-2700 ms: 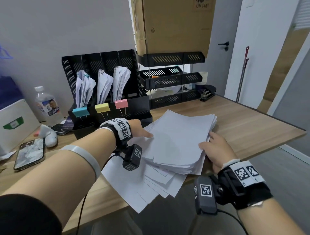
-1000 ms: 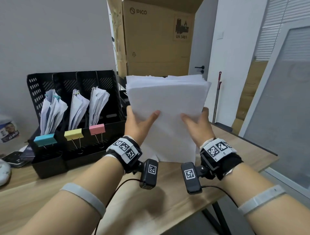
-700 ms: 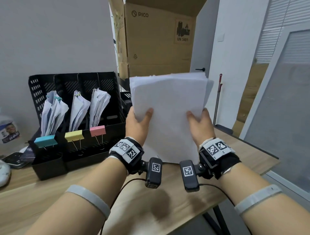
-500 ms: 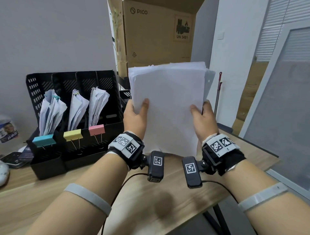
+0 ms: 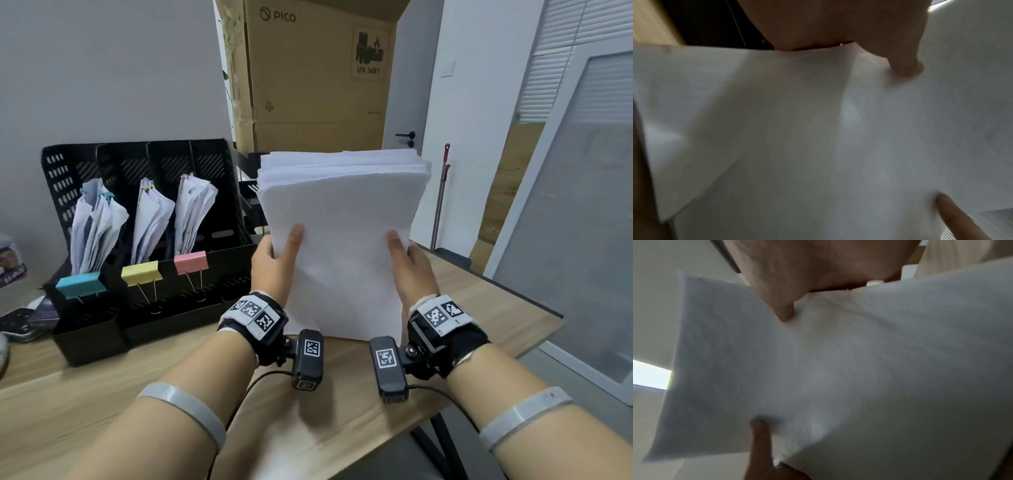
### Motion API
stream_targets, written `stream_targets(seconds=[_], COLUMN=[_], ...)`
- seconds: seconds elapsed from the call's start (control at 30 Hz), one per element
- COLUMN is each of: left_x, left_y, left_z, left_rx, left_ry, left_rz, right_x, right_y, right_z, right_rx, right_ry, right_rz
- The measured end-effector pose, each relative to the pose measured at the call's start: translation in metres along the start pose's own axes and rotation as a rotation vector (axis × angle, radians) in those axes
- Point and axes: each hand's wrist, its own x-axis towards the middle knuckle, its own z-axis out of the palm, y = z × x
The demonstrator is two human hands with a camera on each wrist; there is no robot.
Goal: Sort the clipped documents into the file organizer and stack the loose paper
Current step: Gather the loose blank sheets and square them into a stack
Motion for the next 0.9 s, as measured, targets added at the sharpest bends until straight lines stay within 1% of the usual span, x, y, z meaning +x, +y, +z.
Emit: stream_targets(seconds=[0.07,0.17,0.3,0.33,0.37,0.47,0.53,0.6,0.63,0.7,0.77,0.8,0.83,0.9], left_x=[-0.001,-0.003,0.006,0.006,0.006,-0.005,-0.009,-0.007,-0.006,-0.005,-0.005,-0.005,-0.004,-0.001], left_y=[0.0,0.007,0.019,0.019,0.016,-0.001,-0.007,-0.008,-0.009,-0.012,-0.015,-0.017,-0.016,-0.016], left_z=[0.001,0.008,0.012,0.012,0.013,0.017,0.016,0.013,0.011,0.005,0.001,0.0,-0.002,-0.007], left_rx=[0.007,-0.038,-0.082,-0.068,-0.038,-0.011,-0.039,-0.054,-0.055,-0.041,-0.012,0.001,0.018,0.032], left_ry=[0.001,0.009,0.034,0.031,0.028,-0.031,-0.067,-0.073,-0.088,-0.154,-0.216,-0.224,-0.222,-0.221], left_rz=[0.007,0.003,0.091,0.104,0.107,0.048,0.006,0.009,0.006,-0.029,-0.104,-0.144,-0.17,-0.173], right_x=[0.001,0.004,0.008,0.005,0.003,-0.002,-0.009,-0.009,-0.011,-0.01,-0.01,-0.008,-0.007,-0.005], right_y=[0.001,0.0,-0.017,-0.018,-0.015,0.007,0.009,0.006,0.004,0.005,0.009,0.012,0.014,0.018], right_z=[0.001,0.006,0.003,0.002,0.002,0.005,0.007,0.006,0.005,0.002,-0.002,-0.005,-0.008,-0.014], right_rx=[-0.002,0.09,0.092,0.105,0.118,0.099,0.03,0.078,0.131,0.159,0.116,0.088,0.041,-0.107], right_ry=[0.008,0.006,0.024,0.012,-0.01,-0.126,-0.129,-0.109,-0.118,-0.171,-0.259,-0.293,-0.341,-0.461], right_rz=[-0.007,0.014,-0.099,-0.115,-0.099,-0.026,-0.029,-0.059,-0.044,0.034,0.154,0.204,0.23,0.229])
